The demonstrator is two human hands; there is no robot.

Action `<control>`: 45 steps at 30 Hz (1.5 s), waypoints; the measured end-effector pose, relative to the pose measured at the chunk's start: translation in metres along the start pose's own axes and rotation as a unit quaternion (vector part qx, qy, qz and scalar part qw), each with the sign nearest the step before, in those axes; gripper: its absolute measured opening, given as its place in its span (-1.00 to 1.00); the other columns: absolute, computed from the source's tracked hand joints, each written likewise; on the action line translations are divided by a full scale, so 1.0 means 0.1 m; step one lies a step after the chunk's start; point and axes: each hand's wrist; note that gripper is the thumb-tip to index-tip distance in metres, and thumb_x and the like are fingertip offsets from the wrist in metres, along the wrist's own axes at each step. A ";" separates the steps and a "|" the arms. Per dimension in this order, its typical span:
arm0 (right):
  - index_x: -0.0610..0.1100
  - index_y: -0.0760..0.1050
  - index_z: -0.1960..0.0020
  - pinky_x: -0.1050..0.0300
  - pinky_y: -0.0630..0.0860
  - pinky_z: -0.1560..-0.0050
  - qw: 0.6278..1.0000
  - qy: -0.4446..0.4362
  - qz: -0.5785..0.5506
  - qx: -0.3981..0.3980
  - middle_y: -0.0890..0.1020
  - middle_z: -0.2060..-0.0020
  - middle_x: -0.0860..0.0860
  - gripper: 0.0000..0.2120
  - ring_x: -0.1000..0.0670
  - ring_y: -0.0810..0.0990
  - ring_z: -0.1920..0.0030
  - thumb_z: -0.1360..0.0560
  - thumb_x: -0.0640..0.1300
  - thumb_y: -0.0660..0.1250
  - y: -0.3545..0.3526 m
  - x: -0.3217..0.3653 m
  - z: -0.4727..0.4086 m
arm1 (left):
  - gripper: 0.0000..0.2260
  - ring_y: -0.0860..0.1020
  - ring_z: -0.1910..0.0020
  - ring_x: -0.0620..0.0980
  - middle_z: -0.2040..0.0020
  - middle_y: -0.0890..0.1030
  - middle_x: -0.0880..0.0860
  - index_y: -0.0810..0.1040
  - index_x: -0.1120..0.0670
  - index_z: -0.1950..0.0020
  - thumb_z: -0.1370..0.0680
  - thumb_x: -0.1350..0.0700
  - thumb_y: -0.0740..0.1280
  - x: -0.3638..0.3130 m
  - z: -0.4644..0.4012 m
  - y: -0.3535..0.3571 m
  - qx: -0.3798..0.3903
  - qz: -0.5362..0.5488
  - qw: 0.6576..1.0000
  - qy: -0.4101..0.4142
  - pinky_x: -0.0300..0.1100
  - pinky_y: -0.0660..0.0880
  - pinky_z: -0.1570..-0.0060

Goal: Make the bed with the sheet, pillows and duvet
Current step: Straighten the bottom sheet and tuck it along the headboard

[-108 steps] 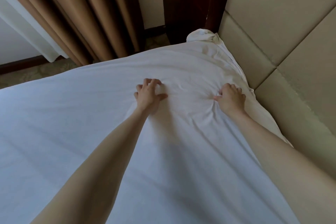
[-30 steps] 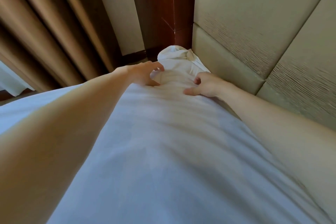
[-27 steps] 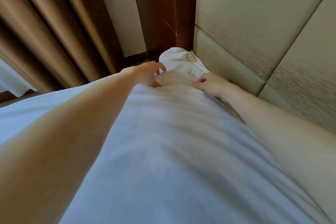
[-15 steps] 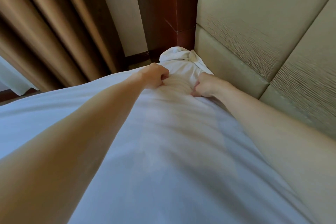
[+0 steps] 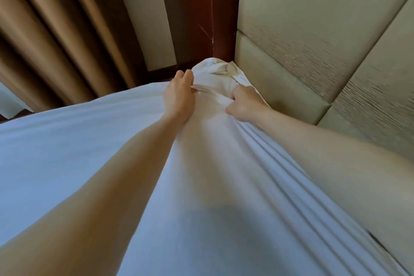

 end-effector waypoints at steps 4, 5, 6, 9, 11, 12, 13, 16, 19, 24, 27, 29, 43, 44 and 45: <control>-0.19 0.45 -0.06 0.01 0.29 0.10 0.974 -0.049 0.170 -0.140 0.52 -0.05 -0.14 -0.82 -0.23 0.50 -0.06 -0.51 -0.30 0.14 0.11 -0.20 0.02 | -0.79 0.45 -0.08 0.12 -0.15 0.48 0.12 0.41 0.11 -0.22 -0.60 0.20 0.16 0.14 0.01 0.03 0.034 0.007 0.999 0.013 -0.05 0.36 0.12; -0.20 0.44 -0.11 -0.02 0.31 0.03 0.974 -0.042 0.176 -0.139 0.51 -0.11 -0.16 -0.79 -0.24 0.48 -0.10 -0.52 -0.29 0.14 0.12 -0.26 0.00 | -0.74 0.42 -0.16 0.11 -0.21 0.49 0.10 0.42 0.08 -0.29 -0.62 0.15 0.11 0.16 0.01 0.03 0.065 -0.009 0.997 0.040 -0.05 0.37 0.00; -0.21 0.42 -0.14 -0.03 0.31 -0.01 0.976 -0.033 0.167 -0.134 0.49 -0.13 -0.18 -0.78 -0.24 0.46 -0.11 -0.52 -0.28 0.15 0.14 -0.29 -0.01 | -0.69 0.38 -0.25 0.10 -0.30 0.47 0.07 0.40 0.02 -0.36 -0.64 0.09 0.06 0.19 0.01 0.01 0.107 -0.030 0.992 0.061 -0.05 0.34 -0.17; -0.16 0.40 -0.22 -0.04 0.33 -0.03 0.980 -0.064 0.097 -0.161 0.47 -0.16 -0.16 -0.77 -0.23 0.44 -0.13 -0.58 -0.22 0.14 0.20 -0.31 -0.01 | -0.58 0.17 -0.51 0.02 -0.55 0.18 -0.02 0.15 -0.11 -0.54 -0.66 -0.02 -0.10 0.20 0.02 -0.04 0.221 -0.086 0.969 0.066 -0.01 0.06 -0.46; -0.10 0.41 -0.31 -0.04 0.36 -0.10 0.979 -0.105 0.024 -0.172 0.46 -0.22 -0.11 -0.71 -0.19 0.43 -0.19 -0.62 -0.13 0.15 0.20 -0.32 0.05 | -0.56 0.08 -0.54 -0.01 -0.58 0.05 -0.03 0.01 -0.12 -0.57 -0.67 -0.06 -0.15 0.17 0.06 -0.06 0.230 -0.105 0.966 0.054 -0.02 -0.02 -0.49; -0.10 0.40 -0.35 -0.04 0.37 -0.13 0.981 -0.099 -0.014 -0.168 0.44 -0.24 -0.11 -0.68 -0.17 0.41 -0.21 -0.61 -0.13 0.16 0.18 -0.33 0.06 | -0.55 0.08 -0.54 -0.02 -0.58 0.04 -0.02 0.01 -0.11 -0.57 -0.66 -0.06 -0.14 0.15 0.11 -0.08 0.214 -0.107 0.970 0.052 -0.03 -0.02 -0.49; -0.12 0.37 -0.38 -0.04 0.38 -0.14 0.983 -0.074 -0.043 -0.160 0.42 -0.26 -0.12 -0.65 -0.19 0.41 -0.23 -0.59 -0.17 0.18 0.14 -0.34 0.05 | -0.55 0.09 -0.54 -0.02 -0.58 0.07 -0.02 0.03 -0.10 -0.57 -0.66 -0.05 -0.12 0.15 0.18 -0.09 0.192 -0.107 0.974 0.053 -0.05 0.00 -0.49; -0.11 0.30 -0.41 -0.06 0.41 -0.09 0.994 -0.016 0.035 -0.101 0.41 -0.27 -0.15 -0.60 -0.25 0.44 -0.23 -0.58 -0.19 0.18 0.02 -0.31 -0.10 | -0.56 0.15 -0.52 -0.03 -0.55 0.18 0.00 0.17 -0.08 -0.53 -0.64 -0.01 -0.04 0.15 0.37 -0.14 0.124 -0.084 0.988 0.035 -0.07 0.04 -0.46; -0.12 0.38 -0.24 -0.03 0.40 0.00 0.992 0.007 0.122 -0.043 0.45 -0.22 -0.16 -0.76 -0.24 0.48 -0.18 -0.60 -0.10 0.15 0.01 -0.25 -0.22 | -0.55 0.05 -0.54 -0.02 -0.57 0.12 -0.02 0.14 -0.10 -0.54 -0.64 -0.02 -0.06 0.10 0.59 -0.15 0.117 -0.090 0.989 -0.018 -0.04 -0.06 -0.48; -0.12 0.35 -0.28 -0.08 0.39 -0.10 0.995 0.029 0.089 -0.031 0.41 -0.23 -0.17 -0.70 -0.26 0.42 -0.18 -0.65 -0.06 -0.02 0.15 -0.25 -0.13 | -0.52 -0.20 -0.55 -0.03 -0.59 -0.14 -0.05 -0.11 -0.09 -0.58 -0.65 -0.08 -0.17 0.04 0.84 -0.24 0.190 -0.074 0.978 -0.045 0.00 -0.27 -0.49; -0.03 0.35 -0.39 -0.08 0.26 -0.28 0.998 0.054 0.034 0.027 0.36 -0.32 -0.13 -0.63 -0.23 0.31 -0.30 -0.66 0.00 -0.03 0.04 -0.25 0.14 | -0.52 -0.25 -0.54 -0.04 -0.58 -0.21 -0.05 -0.17 -0.06 -0.58 -0.66 -0.06 -0.17 0.01 0.96 -0.41 0.258 -0.053 0.964 -0.024 -0.03 -0.28 -0.48; -0.05 0.42 -0.34 -0.05 0.32 -0.27 0.999 0.042 -0.011 0.017 0.44 -0.25 -0.12 -0.66 -0.21 0.39 -0.27 -0.64 -0.06 0.04 -0.05 -0.18 0.39 | -0.52 -0.23 -0.55 -0.04 -0.58 -0.21 -0.07 -0.17 -0.05 -0.57 -0.67 -0.06 -0.14 0.04 1.04 -0.58 0.313 -0.059 0.948 0.010 -0.04 -0.23 -0.49; -0.08 0.51 0.23 -0.03 0.58 -0.01 0.917 0.126 -0.373 -0.059 0.63 0.30 -0.05 -0.70 -0.03 0.60 0.25 -0.48 -0.42 0.17 -1.09 1.01 2.86 | -0.74 0.64 0.07 0.01 0.14 0.66 -0.01 0.59 0.07 -0.07 -0.54 0.28 0.15 -0.62 2.62 -2.78 0.207 0.278 0.887 -0.305 -0.12 0.54 0.01; -0.07 0.52 0.23 -0.02 0.57 0.01 0.917 0.123 -0.375 -0.060 0.64 0.30 -0.05 -0.70 -0.03 0.59 0.26 -0.48 -0.41 0.17 -1.16 1.10 3.07 | -0.75 0.63 0.12 0.00 0.18 0.66 0.00 0.59 0.09 -0.03 -0.54 0.29 0.15 -0.73 2.65 -3.03 0.175 0.303 0.880 -0.320 -0.16 0.53 0.06; -0.07 0.52 0.22 0.00 0.57 0.04 0.915 0.119 -0.380 -0.062 0.64 0.29 -0.05 -0.70 -0.03 0.59 0.26 -0.48 -0.41 0.18 -1.25 1.20 3.27 | -0.75 0.62 0.15 0.00 0.20 0.65 0.01 0.59 0.10 0.00 -0.54 0.30 0.14 -0.83 2.68 -3.28 0.147 0.331 0.872 -0.330 -0.21 0.51 0.10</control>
Point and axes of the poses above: each hand's wrist, its own z-axis away from the middle knuckle, its own y-axis out of the palm, x = y × z
